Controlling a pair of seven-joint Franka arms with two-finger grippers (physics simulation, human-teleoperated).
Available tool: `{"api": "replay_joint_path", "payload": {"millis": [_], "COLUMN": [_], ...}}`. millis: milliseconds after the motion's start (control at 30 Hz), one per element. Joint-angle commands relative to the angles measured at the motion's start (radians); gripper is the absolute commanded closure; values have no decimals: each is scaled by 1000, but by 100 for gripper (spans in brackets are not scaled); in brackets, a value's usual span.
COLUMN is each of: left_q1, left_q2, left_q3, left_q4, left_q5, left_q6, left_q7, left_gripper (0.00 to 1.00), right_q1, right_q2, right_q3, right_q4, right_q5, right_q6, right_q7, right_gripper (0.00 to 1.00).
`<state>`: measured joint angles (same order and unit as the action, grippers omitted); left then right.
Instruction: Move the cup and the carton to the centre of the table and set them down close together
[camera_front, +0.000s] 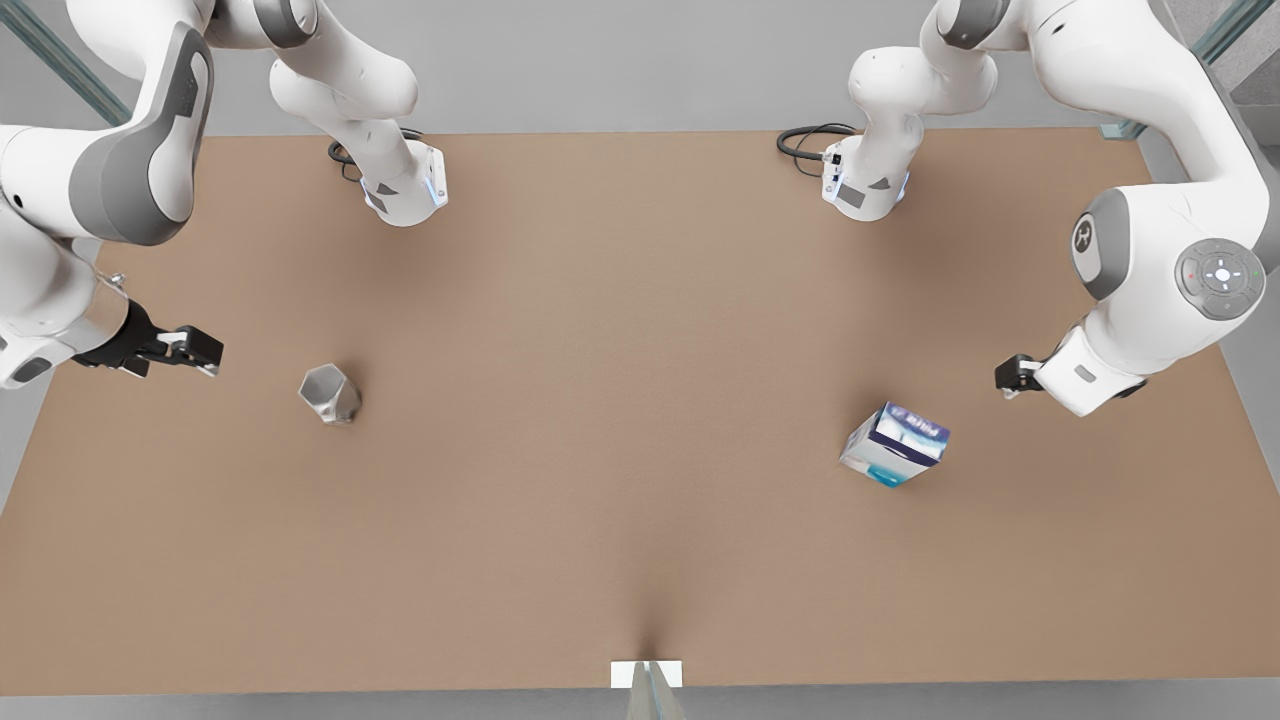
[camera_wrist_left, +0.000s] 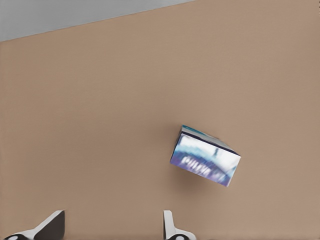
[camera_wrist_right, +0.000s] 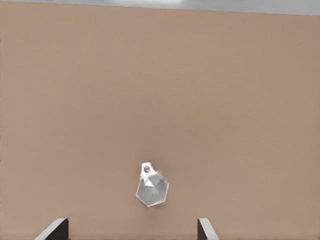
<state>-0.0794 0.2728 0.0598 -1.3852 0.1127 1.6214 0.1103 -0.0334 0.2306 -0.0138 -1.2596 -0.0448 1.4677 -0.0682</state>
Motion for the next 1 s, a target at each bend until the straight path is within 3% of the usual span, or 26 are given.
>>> {"api": "replay_joint_path", "payload": {"millis": [0,100,267,333,767,967], "left_q1": [0,0,-2,-2,0,0], "left_q2": [0,8,12,14,32,42], "left_q3": [0,0,-2,-2,-2,-2], "left_q4": [0,0,-2,-3,-8,-8], "left_q5": [4,4,4,2,-4,-5], "left_q6": [0,0,2,2,8,11], "left_q7": [0,0,-3,-1,-3,-3], "left_gripper": [0,0,0,0,0,0], "right_q1": [0,12,29,30,32,17], "right_q2": [0,1,-8,-14,-50,-33], "right_q3": [0,61,77,89,86,83], "right_q4": [-1,-27,-176,-257,-691,-816], "right_q5": [0,-4,-1,71,31,26], "right_q6": [0,2,34,135,525,700], "right_q7": [4,5,8,5,42,31], "right_gripper": [0,0,0,0,0,0]}}
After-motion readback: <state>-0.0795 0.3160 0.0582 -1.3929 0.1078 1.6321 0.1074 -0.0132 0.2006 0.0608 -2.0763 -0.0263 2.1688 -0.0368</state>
